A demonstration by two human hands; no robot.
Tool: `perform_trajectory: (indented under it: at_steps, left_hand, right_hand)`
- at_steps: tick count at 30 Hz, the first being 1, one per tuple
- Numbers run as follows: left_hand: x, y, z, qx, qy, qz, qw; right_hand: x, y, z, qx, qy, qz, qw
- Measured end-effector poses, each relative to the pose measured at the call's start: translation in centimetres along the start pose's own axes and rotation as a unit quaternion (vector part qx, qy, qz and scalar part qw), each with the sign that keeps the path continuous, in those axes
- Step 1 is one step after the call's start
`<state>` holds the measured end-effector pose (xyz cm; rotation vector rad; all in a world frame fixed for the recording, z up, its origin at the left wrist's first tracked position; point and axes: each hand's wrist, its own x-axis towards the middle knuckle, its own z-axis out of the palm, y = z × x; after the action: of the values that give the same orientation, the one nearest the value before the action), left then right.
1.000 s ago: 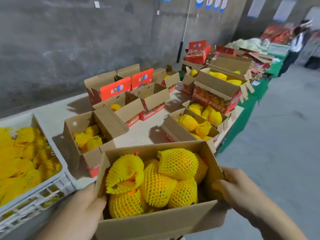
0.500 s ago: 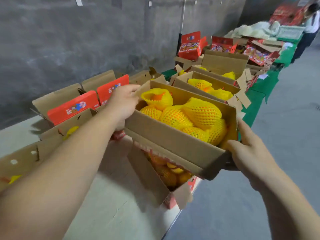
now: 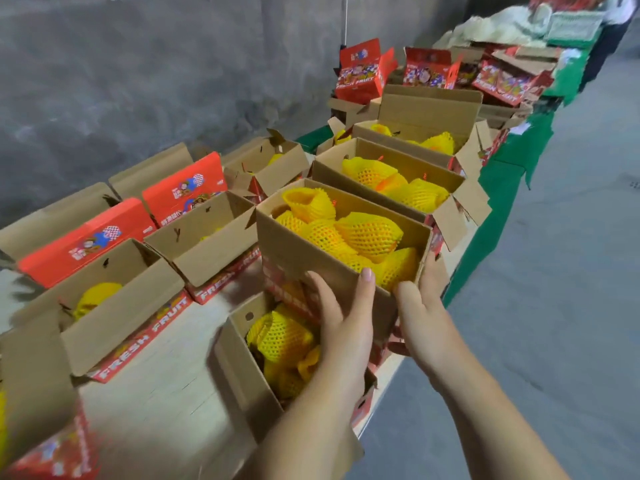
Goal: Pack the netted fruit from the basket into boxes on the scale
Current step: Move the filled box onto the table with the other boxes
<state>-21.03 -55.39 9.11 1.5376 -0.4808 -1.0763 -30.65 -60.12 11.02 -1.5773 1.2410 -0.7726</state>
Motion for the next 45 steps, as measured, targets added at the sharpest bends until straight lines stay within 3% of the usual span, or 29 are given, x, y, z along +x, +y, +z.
perform_trajectory:
  at_steps: [4,8,13,16,19,23,26,28,30,32,35,37,40,45]
  left_hand:
    - [1.3,1.4,-1.1,-0.011,-0.021,0.027,0.999]
    - [2.5,1.5,-3.3,0.073,-0.039,0.042,0.996]
    - [1.4,-1.5,-6.9,0.068,-0.012,0.071,0.995]
    - [-1.1,-3.8,-9.7,0.064,0.019,0.086,0.994]
    - [-3.8,-5.4,-14.7,0.081,0.053,0.112,0.989]
    - [-8.7,-8.8,-25.2,0.044,0.188,0.084,0.978]
    - [-13.1,-11.7,-33.4,0.014,0.327,0.063,0.943]
    - [-15.5,-12.8,-38.4,0.022,0.394,0.059,0.917]
    - [-16.9,-13.3,-42.8,0.037,0.437,0.06,0.897]
    - [-17.1,-13.3,-46.3,0.057,0.451,0.058,0.889]
    - [-16.1,-13.2,-49.9,0.116,0.387,0.024,0.914]
    - [-15.5,-13.1,-51.5,0.177,0.311,-0.011,0.934]
    - [-15.0,-13.5,-53.1,0.276,0.26,-0.026,0.925]
    - [-15.0,-15.6,-53.6,0.377,0.251,-0.033,0.891]
  right_hand:
    - [-0.2,-0.1,1.2,0.16,-0.001,0.066,0.985]
    - [-0.4,-0.5,3.1,0.108,0.028,0.068,0.991]
    - [-1.4,0.2,5.5,0.188,0.121,0.111,0.968]
    - [-3.8,-0.4,9.3,0.181,0.161,0.078,0.967]
    - [-7.2,-0.2,13.7,0.138,0.152,0.029,0.978]
    - [-10.3,0.2,19.2,0.068,0.066,-0.028,0.995]
    - [-11.7,-0.2,23.8,0.029,0.028,-0.091,0.995]
    - [-13.0,-0.8,27.5,-0.009,-0.043,-0.155,0.987]
    - [-14.6,-1.9,31.8,-0.069,-0.178,-0.206,0.96]
    - [-16.5,-3.3,36.8,-0.163,-0.322,-0.267,0.894]
    - [-19.4,-4.7,45.0,-0.331,-0.439,-0.324,0.77]
    - [-20.7,-4.8,49.3,-0.419,-0.47,-0.303,0.716]
    - [-21.8,-3.2,52.7,-0.47,-0.448,-0.289,0.703]
    - [-22.8,-1.4,52.3,-0.473,-0.378,-0.312,0.732]
